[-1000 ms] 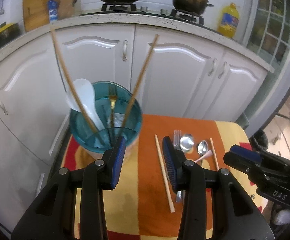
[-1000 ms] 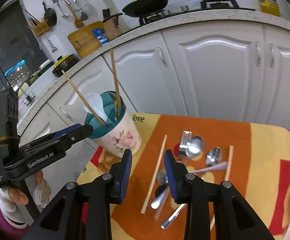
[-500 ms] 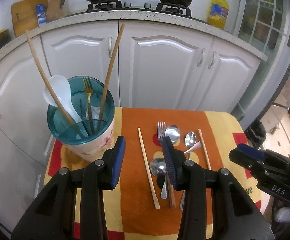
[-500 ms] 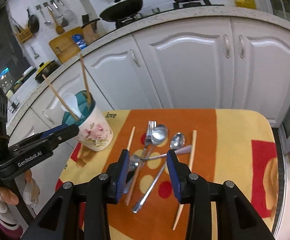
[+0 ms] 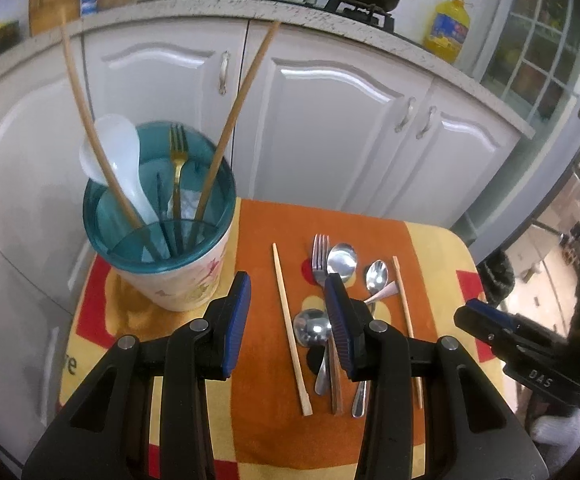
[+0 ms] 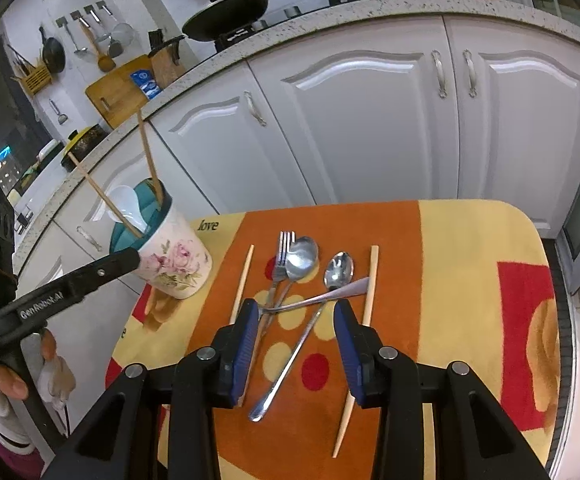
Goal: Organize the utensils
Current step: 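Move both open tools back over the loose utensils on the mat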
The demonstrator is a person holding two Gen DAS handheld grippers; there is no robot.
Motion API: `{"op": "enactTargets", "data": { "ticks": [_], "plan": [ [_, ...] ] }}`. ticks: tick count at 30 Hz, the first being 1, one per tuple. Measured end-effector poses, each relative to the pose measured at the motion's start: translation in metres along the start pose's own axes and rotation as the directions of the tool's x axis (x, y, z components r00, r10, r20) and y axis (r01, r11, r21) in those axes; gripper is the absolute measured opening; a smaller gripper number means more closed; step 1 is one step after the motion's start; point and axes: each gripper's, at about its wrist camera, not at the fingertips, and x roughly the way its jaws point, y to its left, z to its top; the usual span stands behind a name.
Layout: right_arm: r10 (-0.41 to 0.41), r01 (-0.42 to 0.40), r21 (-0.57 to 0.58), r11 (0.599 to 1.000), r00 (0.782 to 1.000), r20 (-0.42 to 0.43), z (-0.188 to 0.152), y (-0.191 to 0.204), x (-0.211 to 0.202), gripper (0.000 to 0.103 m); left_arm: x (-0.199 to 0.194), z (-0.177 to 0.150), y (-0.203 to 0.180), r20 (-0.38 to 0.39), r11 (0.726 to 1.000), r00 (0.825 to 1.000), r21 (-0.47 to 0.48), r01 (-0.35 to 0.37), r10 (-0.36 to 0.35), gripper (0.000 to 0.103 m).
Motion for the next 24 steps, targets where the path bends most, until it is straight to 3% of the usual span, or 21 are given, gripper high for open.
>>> {"op": "enactTargets", "data": {
  "ticks": [9,14,17,20,24],
  "plan": [
    [0.013,-0.010,0.043,0.999,0.998,-0.064,-0.012,-0.019,0.031,0.033,0.026,-0.018,0.003,-0.085,1.000,0.996,-0.016,0.021,-0.022,0.037],
    [0.014,-0.013,0.009,1.000,0.996,-0.090,-0.011,-0.017,0.045,0.032,0.044,-0.027,0.001,-0.135,0.999,0.990,-0.009,0.031,-0.032,0.037],
    [0.048,-0.047,0.017,0.999,0.993,-0.112,-0.009,-0.016,0.054,0.032,0.051,-0.030,0.005,-0.158,0.999,0.987,-0.021,0.027,-0.030,0.037],
    [0.060,-0.073,-0.084,0.994,0.987,-0.151,-0.009,0.002,0.068,0.032,0.060,-0.033,0.010,-0.184,1.000,0.983,-0.024,0.008,-0.012,0.037],
    [0.029,-0.084,-0.296,0.951,0.982,-0.185,-0.007,0.026,0.089,0.032,0.063,-0.036,0.019,-0.194,0.999,0.981,-0.041,-0.009,0.001,0.037]
  ]
}}
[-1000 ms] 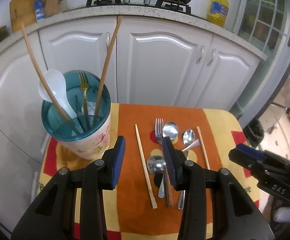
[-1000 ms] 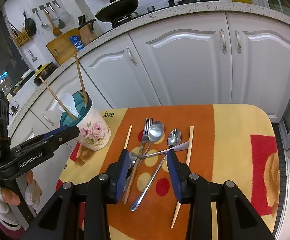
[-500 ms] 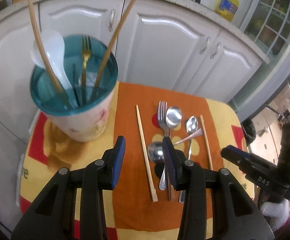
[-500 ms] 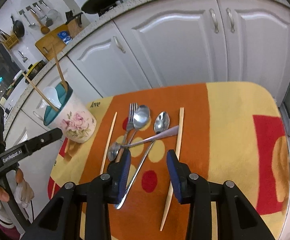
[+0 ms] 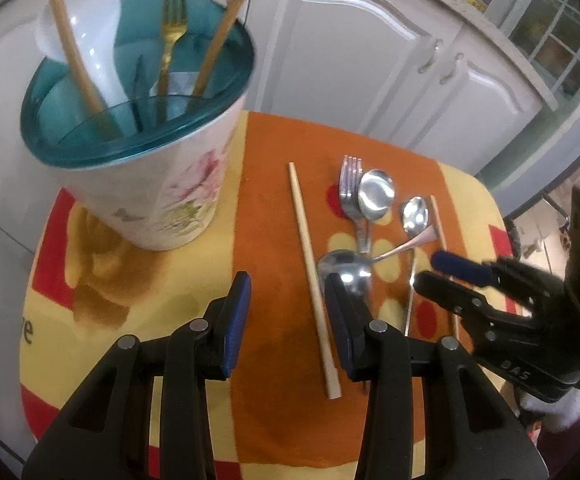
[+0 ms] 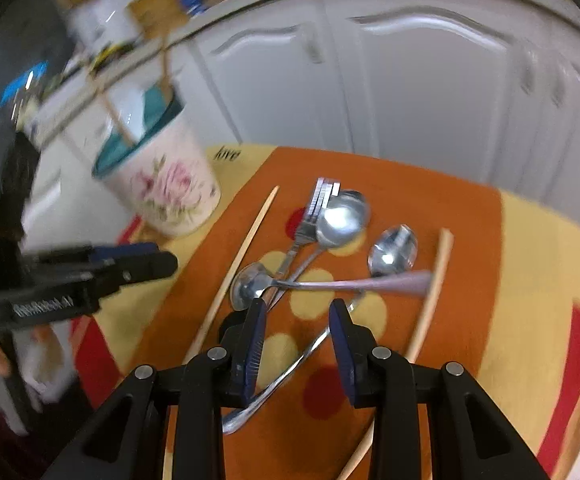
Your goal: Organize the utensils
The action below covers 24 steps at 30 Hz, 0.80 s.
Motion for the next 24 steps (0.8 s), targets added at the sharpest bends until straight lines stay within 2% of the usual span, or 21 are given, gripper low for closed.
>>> {"op": "enactTargets", "data": {
  "ticks": [2,6,10,14,15,18,20,24],
  "plan": [
    [-0.001,0.001,-0.085,0.996,1.000,-0.003,0.006,0.005,0.007,0.032,0.001,0.000,0.005,-0.004,1.000,1.000,-0.008,-0.008,0.008,0.037],
    [0.025,-0.038,-0.218,0.975,0.998,-0.063,0.017,0.006,0.023,0.032,0.002,0.000,0.014,-0.018,0.999,1.000,-0.028,-0.019,0.018,0.037],
    [0.008,-0.061,-0.353,0.934,0.989,-0.150,0.021,0.004,0.038,0.032,0.004,0.001,0.017,-0.029,0.999,0.999,-0.037,-0.018,0.017,0.037],
    [-0.013,-0.073,-0.437,0.896,0.981,-0.191,0.022,0.000,0.047,0.032,0.006,0.002,0.015,-0.036,0.999,0.999,-0.034,-0.015,0.014,0.037],
    [-0.015,-0.075,-0.437,0.896,0.980,-0.199,0.022,-0.001,0.050,0.031,0.007,0.002,0.014,-0.040,0.999,0.999,-0.034,-0.014,0.012,0.037],
    [-0.025,-0.061,-0.410,0.910,0.980,-0.199,0.023,0.000,0.056,0.020,0.010,0.002,0.011,-0.046,1.000,0.999,-0.028,-0.012,0.011,0.037],
    [-0.012,-0.056,-0.332,0.941,0.980,-0.199,0.025,-0.004,0.055,0.006,0.012,0.002,0.009,-0.049,1.000,0.999,-0.028,-0.012,0.011,0.037],
    [0.093,-0.122,-0.145,0.982,0.978,-0.188,0.021,-0.019,0.043,0.004,0.014,0.003,0.005,-0.052,1.000,0.999,-0.024,-0.004,0.002,0.037]
  ]
}}
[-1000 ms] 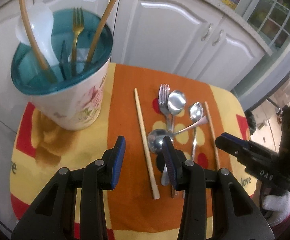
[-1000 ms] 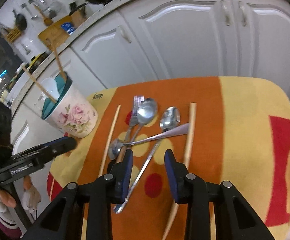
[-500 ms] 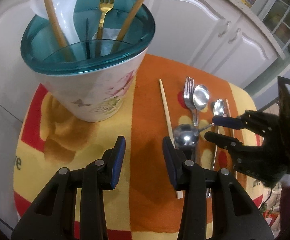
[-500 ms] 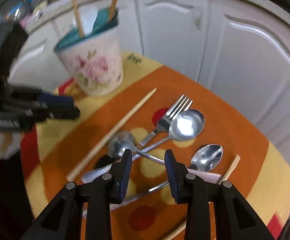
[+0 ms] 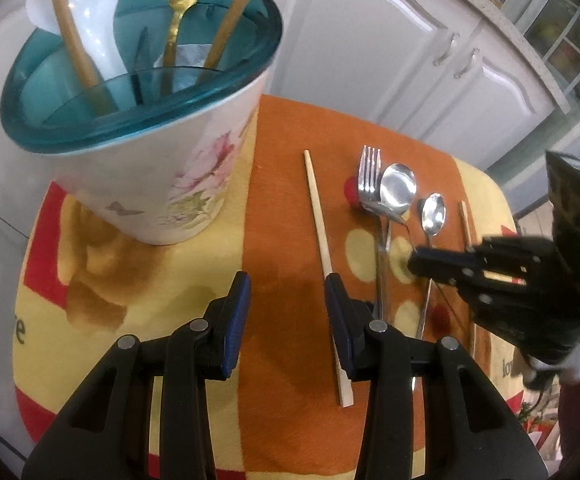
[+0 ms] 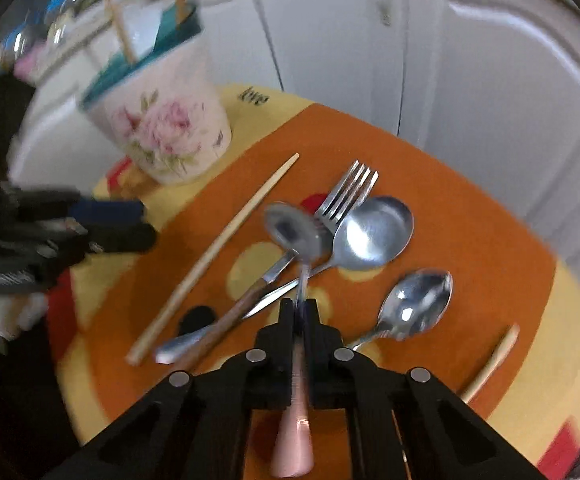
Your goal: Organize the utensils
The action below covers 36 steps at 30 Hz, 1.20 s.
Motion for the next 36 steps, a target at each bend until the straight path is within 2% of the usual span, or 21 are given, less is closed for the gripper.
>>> {"op": "enactTargets", "data": {
  "ticks": [4,8,10,12,13,14,16,19,21,23,26,30,33,35,36],
  "plan": [
    [0.100,-0.105,0.144,0.984,0.994,0.040,-0.016,-0.005,-0.014,0.004,0.006,0.001,-0.007,-0.008,1.000,1.000,0.009,0.010,-0.010,0.037],
    [0.158,-0.181,0.296,0.938,0.982,0.099,-0.041,-0.010,-0.025,0.003,0.016,0.003,-0.018,-0.012,0.999,1.000,0.025,0.026,-0.026,0.037],
    [0.155,-0.194,0.374,0.907,0.979,0.132,-0.055,-0.015,-0.030,0.003,0.024,0.004,-0.023,-0.020,0.999,0.999,0.035,0.025,-0.025,0.037],
    [0.169,-0.239,0.460,0.855,0.968,0.187,-0.071,-0.021,-0.035,0.003,0.036,0.004,-0.026,-0.045,0.999,0.999,0.041,0.017,-0.015,0.036],
    [0.154,-0.240,0.498,0.833,0.966,0.209,-0.079,-0.024,-0.039,0.003,0.037,0.004,-0.027,-0.034,0.999,0.999,0.042,0.015,-0.014,0.036],
    [0.140,-0.251,0.548,0.798,0.962,0.236,-0.089,-0.030,-0.042,0.003,0.037,0.004,-0.029,-0.014,0.999,1.000,0.052,0.006,-0.006,0.032],
    [0.126,-0.265,0.620,0.739,0.958,0.259,-0.103,-0.038,-0.041,0.004,0.039,0.004,-0.032,-0.011,0.997,1.000,0.072,-0.009,0.010,0.010],
    [0.113,-0.244,0.663,0.707,0.965,0.235,-0.109,-0.045,-0.041,0.007,0.040,0.003,-0.028,-0.028,0.997,0.999,0.076,0.016,-0.014,0.005],
    [0.101,-0.217,0.646,0.732,0.972,0.212,-0.107,-0.044,-0.045,0.013,0.038,-0.002,-0.025,-0.045,0.995,0.999,0.095,0.032,-0.028,0.004],
    [0.069,-0.176,0.610,0.772,0.978,0.195,-0.100,-0.044,-0.052,0.018,0.033,-0.009,-0.022,-0.065,0.993,0.997,0.110,0.048,-0.041,0.004],
    [0.025,-0.140,0.594,0.793,0.980,0.197,-0.090,-0.050,-0.053,0.025,0.027,-0.021,-0.018,-0.093,0.990,0.994,0.126,0.067,-0.055,0.003],
    [-0.061,-0.034,0.535,0.844,0.985,0.159,-0.078,-0.058,-0.059,0.025,0.016,-0.037,-0.013,-0.120,0.986,0.991,0.146,0.082,-0.065,0.004],
    [-0.139,0.056,0.469,0.882,0.980,0.145,-0.069,-0.062,-0.064,0.025,0.011,-0.037,-0.011,-0.118,0.986,0.991,0.151,0.076,-0.058,0.004],
    [-0.144,0.066,0.414,0.908,0.976,0.161,-0.063,-0.065,-0.067,0.026,0.011,-0.032,-0.013,-0.101,0.984,0.994,0.169,0.065,-0.048,0.008],
    [-0.130,0.058,0.384,0.921,0.978,0.163,-0.059,-0.067,-0.066,0.027,0.012,-0.028,-0.013,-0.099,0.983,0.994,0.171,0.064,-0.047,0.016]
  ]
}}
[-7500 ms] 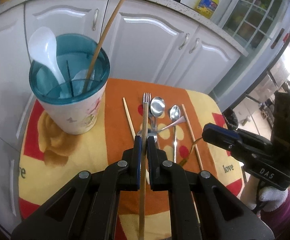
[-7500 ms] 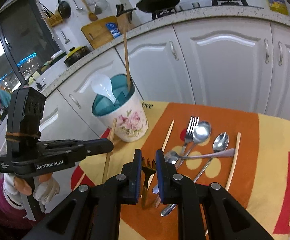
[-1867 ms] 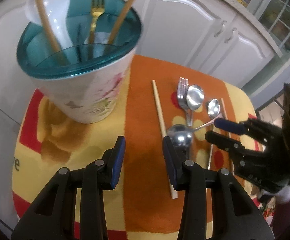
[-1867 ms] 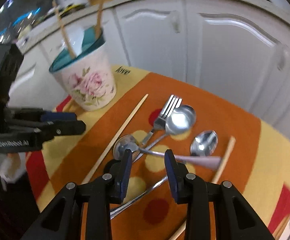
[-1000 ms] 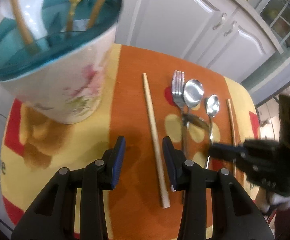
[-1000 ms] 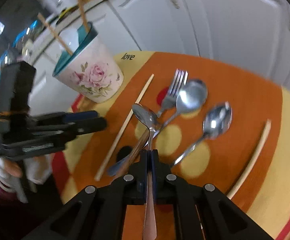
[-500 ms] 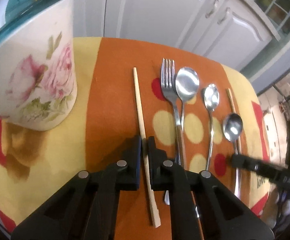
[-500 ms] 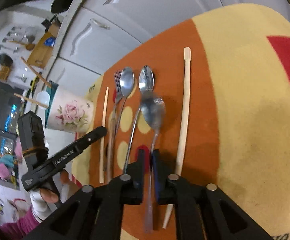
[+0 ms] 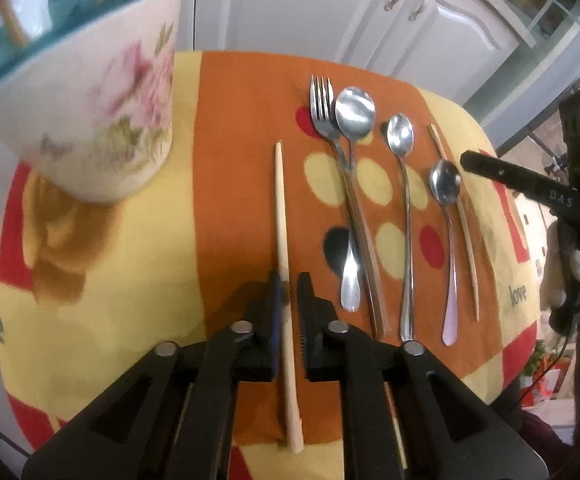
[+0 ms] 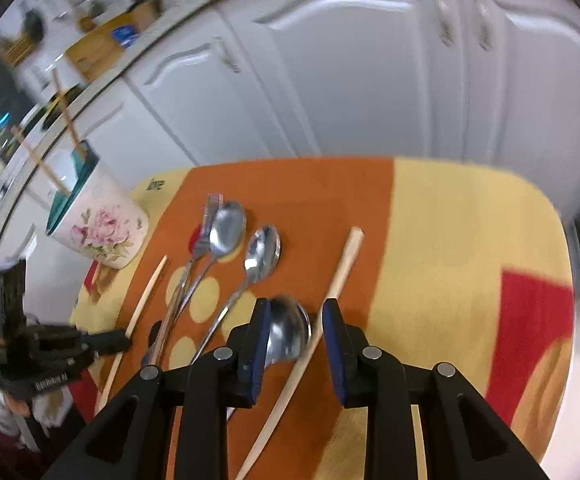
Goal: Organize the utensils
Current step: 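Grasp the loose wooden chopstick with the left tool and lift it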
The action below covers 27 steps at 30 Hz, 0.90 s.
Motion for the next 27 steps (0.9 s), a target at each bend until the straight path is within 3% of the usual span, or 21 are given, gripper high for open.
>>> {"op": "enactTargets", "data": {
  "ticks": [1,2,5,12,16,18,19,20,23,27],
  "plan": [
    [0.013,-0.013,-0.022,1.000,1.000,-0.009,0.002,0.000,0.002,0.029,0.001,0.006,0.000,0.001,1.000,1.000,-0.005,0.001,-0.001,0.025],
    [0.022,-0.024,-0.056,0.998,0.999,-0.028,0.005,0.001,0.006,0.030,0.002,0.011,0.001,0.008,1.000,1.000,-0.013,0.003,-0.003,0.027],
    [0.030,-0.039,-0.122,0.992,0.997,-0.071,0.008,0.006,0.014,0.030,0.008,0.027,0.000,0.033,0.999,0.998,-0.016,-0.048,0.049,0.027],
    [0.080,-0.098,-0.159,0.982,0.990,-0.114,0.009,0.008,0.019,0.030,0.033,0.052,-0.012,0.033,0.986,0.986,0.021,-0.163,0.162,0.027],
    [0.099,-0.123,-0.163,0.979,0.984,-0.147,0.009,0.007,0.027,0.028,0.041,0.063,-0.017,0.040,0.983,0.983,0.038,-0.180,0.179,0.027],
    [0.091,-0.117,-0.170,0.979,0.984,-0.154,0.007,0.007,0.031,0.023,0.043,0.065,-0.017,0.045,0.984,0.984,0.047,-0.173,0.171,0.021],
    [0.089,-0.114,-0.169,0.979,0.985,-0.151,0.007,0.008,0.031,0.016,0.043,0.065,-0.017,0.052,0.984,0.986,0.061,-0.164,0.161,0.003],
    [0.082,-0.107,-0.167,0.980,0.986,-0.147,0.006,0.007,0.031,0.006,0.044,0.065,-0.018,0.053,0.987,0.988,0.074,-0.146,0.142,0.004],
    [0.086,-0.101,-0.150,0.984,0.991,-0.102,0.004,0.010,0.019,0.003,0.038,0.063,-0.012,0.044,0.995,0.996,0.047,-0.083,0.081,0.004],
    [0.085,-0.088,-0.153,0.984,0.996,-0.027,0.003,0.022,-0.006,0.003,0.014,0.059,-0.004,0.085,1.000,0.996,0.002,-0.002,0.002,0.004]
  ]
}}
